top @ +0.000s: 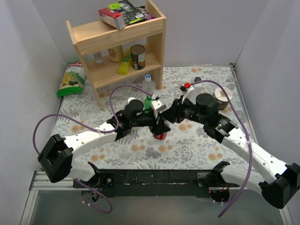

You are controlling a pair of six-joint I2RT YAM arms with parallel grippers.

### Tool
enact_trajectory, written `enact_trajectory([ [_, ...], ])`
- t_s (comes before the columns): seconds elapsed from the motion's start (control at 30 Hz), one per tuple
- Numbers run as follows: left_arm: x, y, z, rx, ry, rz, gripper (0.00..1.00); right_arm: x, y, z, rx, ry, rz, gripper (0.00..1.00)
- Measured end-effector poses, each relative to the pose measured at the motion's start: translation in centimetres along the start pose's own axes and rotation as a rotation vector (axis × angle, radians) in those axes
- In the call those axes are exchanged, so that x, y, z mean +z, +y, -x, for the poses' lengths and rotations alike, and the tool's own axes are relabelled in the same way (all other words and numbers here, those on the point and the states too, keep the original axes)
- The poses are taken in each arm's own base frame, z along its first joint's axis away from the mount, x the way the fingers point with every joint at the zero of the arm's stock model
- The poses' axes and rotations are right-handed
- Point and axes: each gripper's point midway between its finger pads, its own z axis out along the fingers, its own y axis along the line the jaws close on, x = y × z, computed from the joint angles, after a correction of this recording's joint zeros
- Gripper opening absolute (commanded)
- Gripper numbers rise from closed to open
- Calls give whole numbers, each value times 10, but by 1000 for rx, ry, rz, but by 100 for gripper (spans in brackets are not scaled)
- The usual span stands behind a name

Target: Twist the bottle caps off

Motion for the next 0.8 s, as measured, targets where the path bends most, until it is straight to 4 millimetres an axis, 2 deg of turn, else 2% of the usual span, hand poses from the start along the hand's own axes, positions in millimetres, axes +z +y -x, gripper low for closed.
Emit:
enact_trajectory([
  [0.07, -1, 0, -2, -14, 9, 3, 30, 2, -2, -1, -17, -1, -6, 17],
  [0.1, -1, 0, -3, -23, 13, 4, 30, 2, -3, -1, -25, 0, -10, 6],
  [0.13, -1, 1, -4, -27, 14, 5, 36, 3, -4, -1, -29, 0, -11, 1],
  [0.2, -1, 1, -4, -27, 14, 8, 50, 3, -4, -1, -29, -2, -16, 1],
  [0.23, -1, 1, -4, -27, 14, 9, 63, 3, -5, -1, -29, -4, -22, 1],
  [0.27, -1, 2, -3, -27, 13, 11, 71, 3, -6, 0, -29, -9, -29, 1],
  [0.33, -1, 2, -3, -26, 10, 13, 83, 2, -9, 1, -31, -18, -52, 1],
  [0.37, 0, 2, -1, -21, 3, 13, 94, 2, -12, 0, -29, -18, -73, 1],
  [0.4, 0, 1, 1, -18, -6, 11, 98, 1, -17, -1, -29, -17, -101, 1],
  [0.57, -2, 3, 13, -23, -43, 33, 98, -9, -51, -5, -40, 10, -275, 1],
  [0.8, -11, 15, 30, -35, -96, 124, 98, -44, -126, 29, -30, -89, -525, 1],
])
